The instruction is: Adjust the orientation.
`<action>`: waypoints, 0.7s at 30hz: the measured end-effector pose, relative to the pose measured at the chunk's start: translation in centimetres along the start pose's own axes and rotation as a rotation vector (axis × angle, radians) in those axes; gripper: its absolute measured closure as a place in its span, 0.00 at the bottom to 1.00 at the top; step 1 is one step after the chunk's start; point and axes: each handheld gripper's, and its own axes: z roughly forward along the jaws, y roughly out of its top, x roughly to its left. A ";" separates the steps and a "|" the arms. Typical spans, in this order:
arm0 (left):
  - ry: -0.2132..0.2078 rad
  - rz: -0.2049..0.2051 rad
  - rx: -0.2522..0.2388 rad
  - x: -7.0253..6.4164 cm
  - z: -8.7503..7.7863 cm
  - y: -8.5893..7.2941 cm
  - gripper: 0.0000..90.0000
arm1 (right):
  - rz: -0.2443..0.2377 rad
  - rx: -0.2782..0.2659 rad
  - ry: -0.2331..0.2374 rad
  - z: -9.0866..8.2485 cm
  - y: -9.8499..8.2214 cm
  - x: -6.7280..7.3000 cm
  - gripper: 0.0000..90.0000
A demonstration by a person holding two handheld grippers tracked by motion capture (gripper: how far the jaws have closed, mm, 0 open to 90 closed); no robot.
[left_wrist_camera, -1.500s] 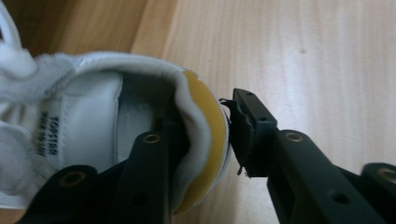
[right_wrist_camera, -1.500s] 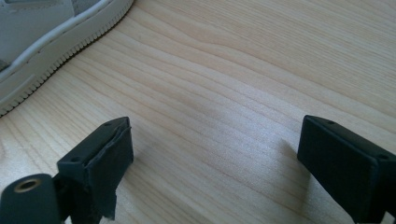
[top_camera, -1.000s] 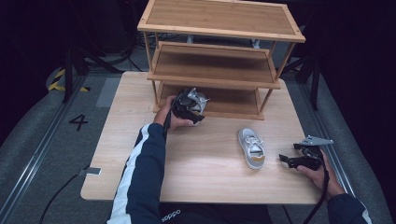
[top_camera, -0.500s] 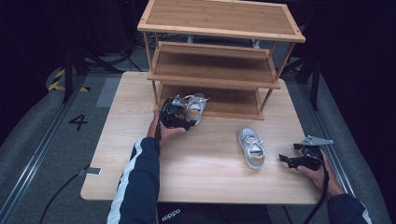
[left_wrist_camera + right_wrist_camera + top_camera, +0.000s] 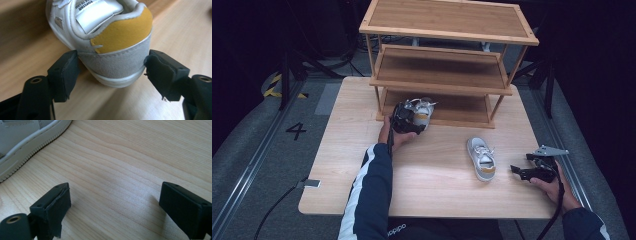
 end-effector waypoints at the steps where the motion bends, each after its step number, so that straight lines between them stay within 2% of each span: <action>1: 0.005 -0.004 0.007 0.1 0.2 0.2 0.31 | 0.000 0.000 0.000 0.0 0.0 0.0 0.12; 2: 0.014 -0.021 0.010 0.1 0.5 0.5 0.31 | 0.000 0.000 0.000 0.0 0.0 0.0 0.12; 5: 0.038 -0.018 0.004 0.3 1.2 1.2 0.31 | 0.000 0.000 0.000 0.0 0.0 0.0 0.12; 8: 0.055 -0.057 -0.018 0.4 2.2 1.6 0.31 | 0.000 -0.002 0.002 0.0 0.0 0.0 0.12; 11: 0.078 -0.067 -0.021 0.6 2.9 2.2 0.31 | -0.003 -0.003 0.004 -0.1 -0.1 0.0 0.12; 14: 0.095 -0.070 -0.017 0.7 3.4 2.6 0.30 | -0.003 -0.005 0.004 -0.1 -0.1 0.0 0.12; 15: 0.106 -0.022 -0.009 1.1 3.6 2.8 0.31 | -0.001 -0.004 0.004 -0.1 -0.1 0.0 0.12; 18: 0.112 -0.022 -0.004 1.2 3.7 3.0 0.31 | -0.002 -0.004 0.002 -0.1 -0.1 0.0 0.12; 19: 0.131 -0.006 0.012 1.3 3.9 3.1 0.31 | -0.002 -0.004 0.002 -0.1 -0.1 0.0 0.12; 21: 0.137 -0.021 0.009 1.0 4.0 3.1 0.30 | -0.002 -0.003 0.002 -0.1 -0.1 0.0 0.12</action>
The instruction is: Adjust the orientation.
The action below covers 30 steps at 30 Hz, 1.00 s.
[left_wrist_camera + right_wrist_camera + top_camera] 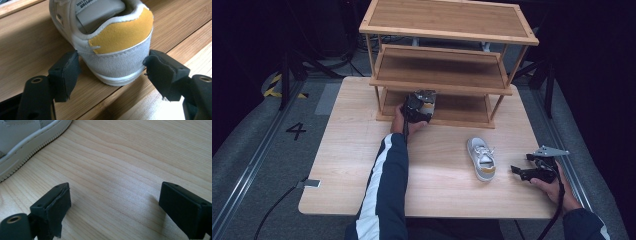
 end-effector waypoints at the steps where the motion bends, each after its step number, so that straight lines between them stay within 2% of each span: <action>1: 0.001 -0.002 0.000 0.0 0.0 0.0 0.30 | 0.000 0.000 -0.001 0.0 0.0 0.0 0.12; 4: 0.005 0.013 0.003 0.0 -0.2 -0.1 0.31 | 0.000 0.000 -0.001 0.0 0.0 0.0 0.12; 5: -0.014 -0.040 -0.001 -0.5 -0.6 -0.5 0.30 | -0.001 0.000 0.000 0.0 0.0 0.0 0.12; 8: -0.025 -0.031 -0.002 -0.8 -1.2 -0.9 0.30 | -0.001 0.000 0.001 0.0 0.0 0.0 0.12; 10: -0.041 -0.004 -0.007 -1.1 -2.2 -1.3 0.30 | -0.003 0.001 0.000 0.0 0.1 0.0 0.12; 11: -0.032 0.013 -0.005 -1.1 -2.7 -1.5 0.29 | -0.003 0.001 0.000 0.1 0.1 0.0 0.12; 12: -0.048 0.010 -0.003 -1.2 -3.2 -1.8 0.29 | -0.002 0.001 0.000 0.0 0.0 0.0 0.12; 13: -0.045 0.022 -0.008 -1.3 -3.5 -1.9 0.29 | -0.002 0.001 0.000 0.0 0.0 0.0 0.12; 15: -0.052 0.065 0.018 -1.6 -5.1 -2.7 0.29 | -0.002 0.001 -0.001 0.0 0.0 0.0 0.12; 16: -0.052 0.065 0.018 -1.6 -5.1 -2.7 0.29 | -0.001 0.001 -0.001 0.0 0.0 0.0 0.12; 21: -0.076 0.123 0.025 -2.2 -8.3 -4.6 0.29 | 0.000 0.002 0.000 0.0 0.1 0.0 0.12; 22: -0.086 0.116 0.028 -2.3 -8.7 -4.9 0.29 | -0.001 0.003 0.000 0.1 0.1 0.0 0.12; 24: -0.095 0.135 0.032 -2.4 -9.7 -5.7 0.28 | -0.002 0.003 0.000 0.1 0.1 0.0 0.12; 26: -0.102 0.182 0.061 -2.8 -11.1 -6.9 0.27 | -0.004 0.005 0.002 0.1 0.1 0.0 0.12; 28: -0.110 0.195 0.073 -2.9 -11.6 -7.3 0.27 | -0.005 0.005 0.002 0.1 0.2 -0.1 0.12; 30: -0.114 0.223 0.092 -3.3 -13.2 -8.6 0.27 | -0.003 0.006 0.001 0.1 0.2 0.0 0.12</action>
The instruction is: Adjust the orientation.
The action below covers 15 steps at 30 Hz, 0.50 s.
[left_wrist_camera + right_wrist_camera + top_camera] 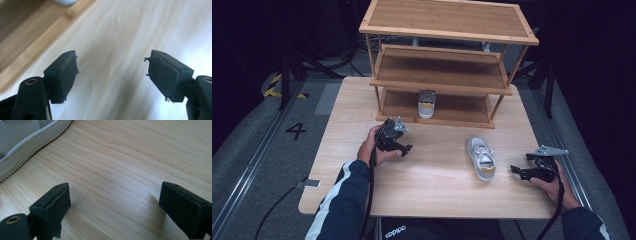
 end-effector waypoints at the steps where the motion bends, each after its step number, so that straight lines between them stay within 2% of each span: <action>1: 0.000 0.000 0.000 0.0 0.0 0.0 0.27 | 0.000 0.000 -0.001 0.0 0.0 0.0 0.12; 5: 0.011 0.036 0.004 -1.2 -1.4 -2.0 0.27 | 0.003 0.002 -0.003 0.1 0.1 0.0 0.12; 7: 0.022 0.065 0.032 -1.9 -1.9 -3.1 0.27 | 0.005 0.002 -0.004 0.1 0.1 0.0 0.12; 9: 0.018 0.088 0.036 -2.5 -2.2 -4.2 0.26 | 0.005 0.002 -0.004 0.1 0.1 0.0 0.12; 10: 0.011 0.089 0.035 -2.6 -2.3 -4.6 0.26 | 0.005 0.002 -0.004 0.1 0.1 0.0 0.12; 13: 0.030 0.082 0.066 -3.3 -2.8 -6.3 0.26 | 0.007 0.000 -0.006 0.1 0.1 0.1 0.12; 15: 0.018 0.066 0.054 -3.6 -3.3 -7.3 0.26 | 0.009 0.000 -0.008 0.1 0.1 0.1 0.12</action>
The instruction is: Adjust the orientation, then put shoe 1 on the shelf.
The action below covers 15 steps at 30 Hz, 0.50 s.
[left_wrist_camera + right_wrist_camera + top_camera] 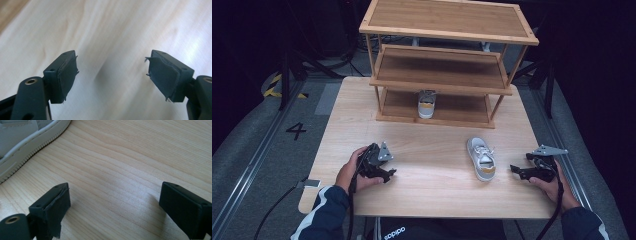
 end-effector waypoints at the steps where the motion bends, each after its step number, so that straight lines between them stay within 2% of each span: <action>1: 0.001 -0.006 0.000 -0.2 -0.2 -0.5 0.26 | 0.000 0.000 0.000 0.0 0.0 0.0 0.12; 4: -0.010 -0.009 -0.003 -0.7 -0.8 -1.7 0.26 | 0.000 0.000 0.000 0.0 0.0 0.0 0.12; 7: -0.046 -0.029 -0.012 -1.2 -1.3 -3.1 0.25 | 0.000 0.000 0.000 0.0 0.0 0.0 0.12; 8: -0.060 -0.040 -0.031 -1.4 -1.5 -3.7 0.25 | 0.001 0.000 -0.001 0.0 0.0 0.0 0.12; 12: -0.083 -0.120 -0.063 -1.5 -1.9 -5.2 0.24 | -0.003 0.000 0.001 0.0 0.0 0.0 0.12; 13: -0.095 -0.148 -0.070 -1.4 -1.9 -5.5 0.23 | -0.003 0.000 0.001 0.0 0.0 0.0 0.12; 14: -0.109 -0.194 -0.091 -1.5 -1.9 -6.0 0.23 | -0.003 0.000 0.001 0.0 0.0 0.0 0.12; 15: -0.101 -0.196 -0.098 -1.6 -1.9 -6.2 0.22 | -0.003 0.001 0.001 -0.1 0.0 0.0 0.12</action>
